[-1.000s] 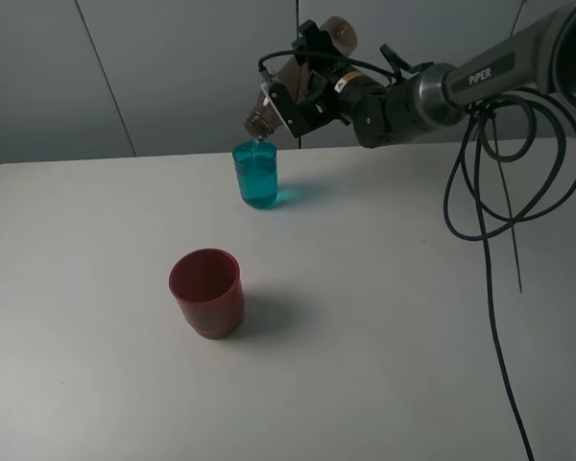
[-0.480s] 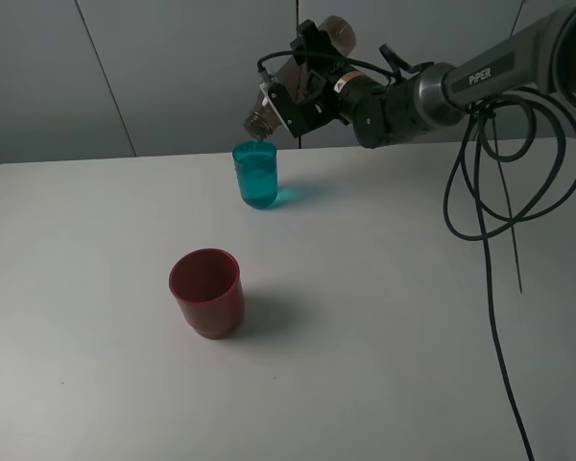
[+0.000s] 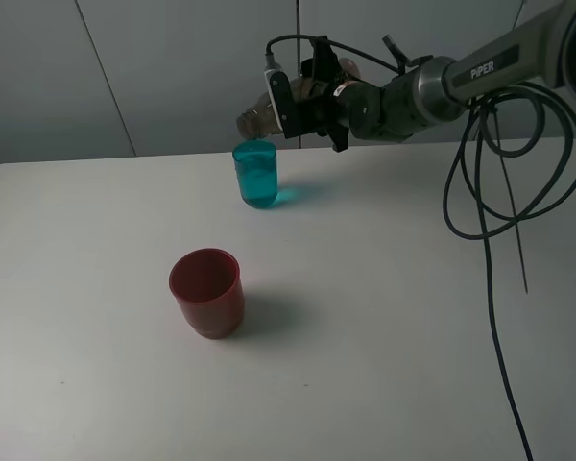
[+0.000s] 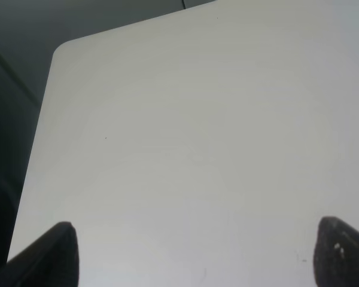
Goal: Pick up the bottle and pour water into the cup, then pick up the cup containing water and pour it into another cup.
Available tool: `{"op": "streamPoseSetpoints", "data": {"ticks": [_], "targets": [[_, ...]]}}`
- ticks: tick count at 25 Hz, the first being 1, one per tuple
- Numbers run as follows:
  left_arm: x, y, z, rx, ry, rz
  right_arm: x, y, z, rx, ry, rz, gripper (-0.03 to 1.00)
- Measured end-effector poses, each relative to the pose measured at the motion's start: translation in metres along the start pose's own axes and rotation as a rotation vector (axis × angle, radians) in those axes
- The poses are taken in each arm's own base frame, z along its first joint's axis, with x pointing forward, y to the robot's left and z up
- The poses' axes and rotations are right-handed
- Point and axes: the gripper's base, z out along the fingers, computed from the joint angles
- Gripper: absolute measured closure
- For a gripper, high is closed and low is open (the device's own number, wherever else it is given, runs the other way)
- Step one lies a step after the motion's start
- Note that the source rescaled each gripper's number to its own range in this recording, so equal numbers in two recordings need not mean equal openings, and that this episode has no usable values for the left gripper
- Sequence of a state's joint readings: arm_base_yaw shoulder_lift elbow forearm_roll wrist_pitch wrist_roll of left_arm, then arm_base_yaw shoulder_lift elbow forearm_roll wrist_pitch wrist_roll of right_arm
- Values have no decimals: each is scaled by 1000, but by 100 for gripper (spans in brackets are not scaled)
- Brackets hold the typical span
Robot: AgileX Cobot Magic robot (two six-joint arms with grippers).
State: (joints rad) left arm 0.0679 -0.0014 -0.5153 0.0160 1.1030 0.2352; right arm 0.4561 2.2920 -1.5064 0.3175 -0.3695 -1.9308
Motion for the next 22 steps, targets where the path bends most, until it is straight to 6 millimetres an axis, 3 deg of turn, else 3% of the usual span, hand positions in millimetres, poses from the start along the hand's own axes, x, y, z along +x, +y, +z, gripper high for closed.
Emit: {"op": "streamPoseSetpoints", "data": {"ticks": [4, 10, 17, 22], "targets": [[0, 0, 0, 0, 0, 0, -1, 0, -14, -89, -18, 146, 95], [0, 0, 0, 0, 0, 0, 9, -14, -39, -105, 13, 514, 95], [0, 0, 0, 0, 0, 0, 48, -5, -76, -104, 120, 1030, 95], [0, 0, 0, 0, 0, 0, 82, 23, -96, -20, 174, 1390, 95]]}}
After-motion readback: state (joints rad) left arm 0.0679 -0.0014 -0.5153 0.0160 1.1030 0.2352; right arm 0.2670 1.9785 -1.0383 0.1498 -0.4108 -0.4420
